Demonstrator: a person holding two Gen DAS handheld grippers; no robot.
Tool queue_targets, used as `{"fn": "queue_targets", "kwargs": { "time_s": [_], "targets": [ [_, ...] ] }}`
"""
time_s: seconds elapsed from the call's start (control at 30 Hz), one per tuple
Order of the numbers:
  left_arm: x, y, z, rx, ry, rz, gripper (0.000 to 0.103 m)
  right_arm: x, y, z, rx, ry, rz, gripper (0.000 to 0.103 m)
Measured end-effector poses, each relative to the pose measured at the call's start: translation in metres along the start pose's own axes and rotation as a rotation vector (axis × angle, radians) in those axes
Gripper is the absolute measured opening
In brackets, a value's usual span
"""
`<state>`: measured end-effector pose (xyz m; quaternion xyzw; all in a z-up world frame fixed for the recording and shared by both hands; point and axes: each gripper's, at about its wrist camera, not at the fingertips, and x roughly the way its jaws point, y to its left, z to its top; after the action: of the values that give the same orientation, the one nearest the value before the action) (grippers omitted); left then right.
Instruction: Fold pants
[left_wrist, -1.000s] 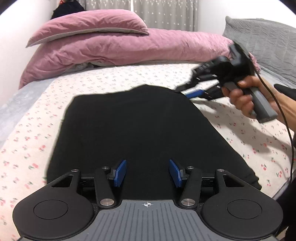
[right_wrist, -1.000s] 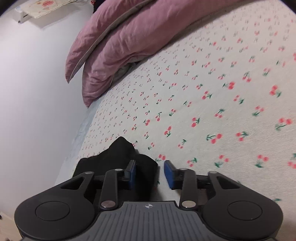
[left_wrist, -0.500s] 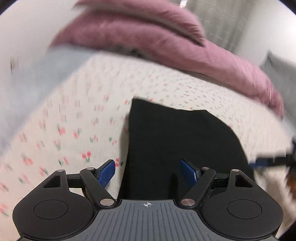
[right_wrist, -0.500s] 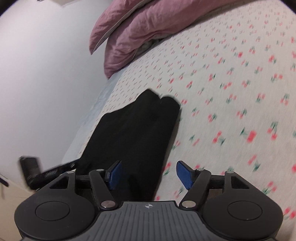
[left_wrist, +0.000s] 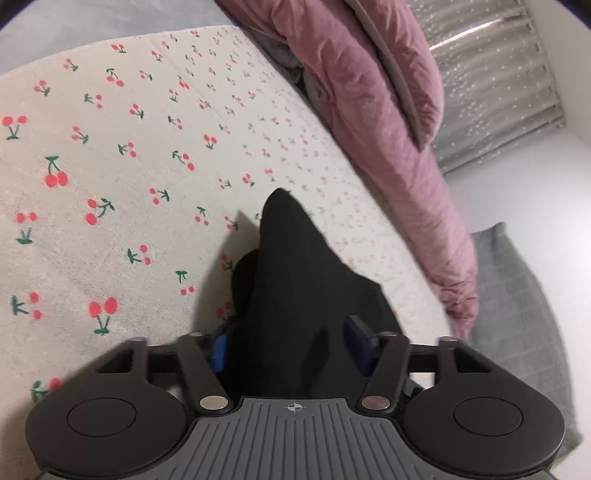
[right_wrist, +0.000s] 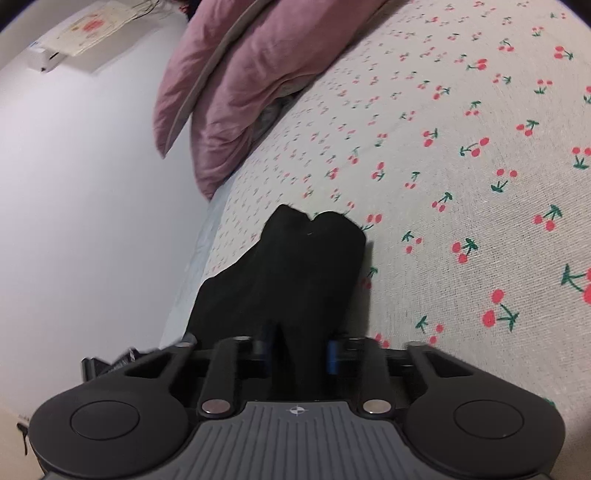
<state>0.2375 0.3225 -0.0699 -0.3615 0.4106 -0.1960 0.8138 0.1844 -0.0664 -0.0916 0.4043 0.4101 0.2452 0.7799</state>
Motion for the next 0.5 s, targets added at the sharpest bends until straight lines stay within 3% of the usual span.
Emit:
{"fn": "queue_targets", "kwargs": {
  "time_s": [0.03, 0.17, 0.3, 0.5],
  "targets": [
    [0.001, -0.002, -0.001, 0.011, -0.003, 0.022, 0.037, -0.001, 0.0, -0.001, 0.003, -0.009, 0.0, 0.014],
    [-0.007, 0.001, -0.011, -0.045, -0.049, -0.035, 0.02, -0.017, -0.002, -0.005, 0.04, -0.047, 0.061, 0.011],
    [-0.006, -0.018, -0.021, -0.039, -0.067, -0.09, 0.018, -0.047, 0.009, 0.001, 0.005, -0.059, 0.065, 0.011],
    [0.031, -0.072, -0.045, 0.023, -0.02, -0.159, 0.017, -0.114, 0.011, 0.021, -0.052, -0.134, 0.039, 0.011]
  ]
}}
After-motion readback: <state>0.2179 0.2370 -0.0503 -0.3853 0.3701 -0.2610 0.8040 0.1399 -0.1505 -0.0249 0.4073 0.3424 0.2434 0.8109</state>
